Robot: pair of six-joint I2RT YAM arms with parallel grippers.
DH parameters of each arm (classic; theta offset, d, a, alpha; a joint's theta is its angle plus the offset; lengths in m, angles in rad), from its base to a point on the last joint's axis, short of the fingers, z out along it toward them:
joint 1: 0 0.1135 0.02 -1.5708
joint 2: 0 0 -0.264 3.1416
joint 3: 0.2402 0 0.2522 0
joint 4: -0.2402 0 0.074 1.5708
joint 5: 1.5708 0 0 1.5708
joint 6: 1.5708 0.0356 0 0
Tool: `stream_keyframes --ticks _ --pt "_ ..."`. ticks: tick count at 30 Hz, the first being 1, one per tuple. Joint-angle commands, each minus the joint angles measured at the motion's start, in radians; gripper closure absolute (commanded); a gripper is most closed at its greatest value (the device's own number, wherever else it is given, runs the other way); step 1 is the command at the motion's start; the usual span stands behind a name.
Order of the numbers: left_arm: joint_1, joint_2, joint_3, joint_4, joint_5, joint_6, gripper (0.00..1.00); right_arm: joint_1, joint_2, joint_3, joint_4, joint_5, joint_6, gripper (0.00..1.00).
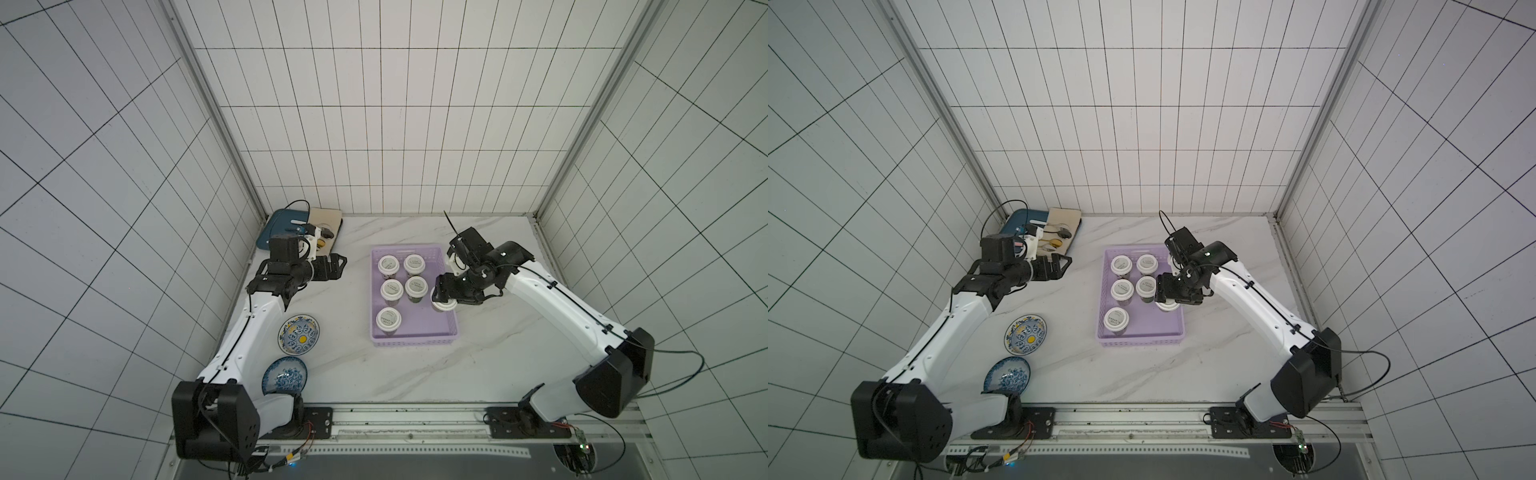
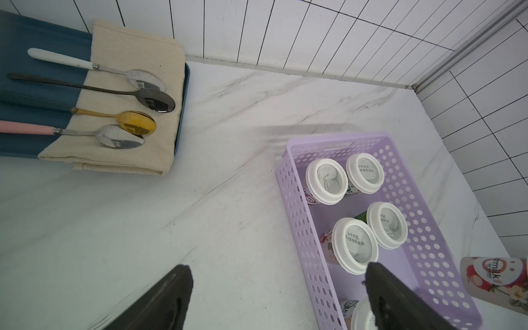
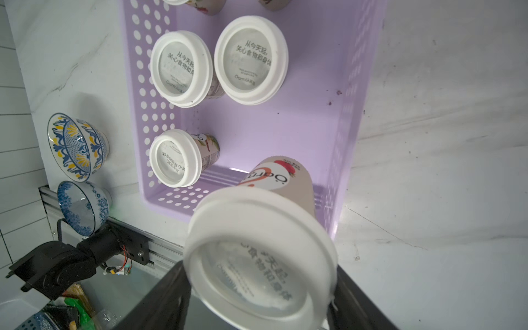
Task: Put the yogurt in the basket
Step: Place the yogurt in the basket.
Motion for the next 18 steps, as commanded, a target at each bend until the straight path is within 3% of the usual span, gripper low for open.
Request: stream_keyframes --ticks 1,18 --pt "0.006 -0.024 -0.021 0.033 -0.001 0.011 0.02 0.034 0.033 0.031 0.013 -0.017 -0.053 0.27" --pt "0.015 -0.034 -0.021 0.027 0.017 0.008 0.02 0.098 0.214 0.033 0.121 -0.044 -0.107 0.27"
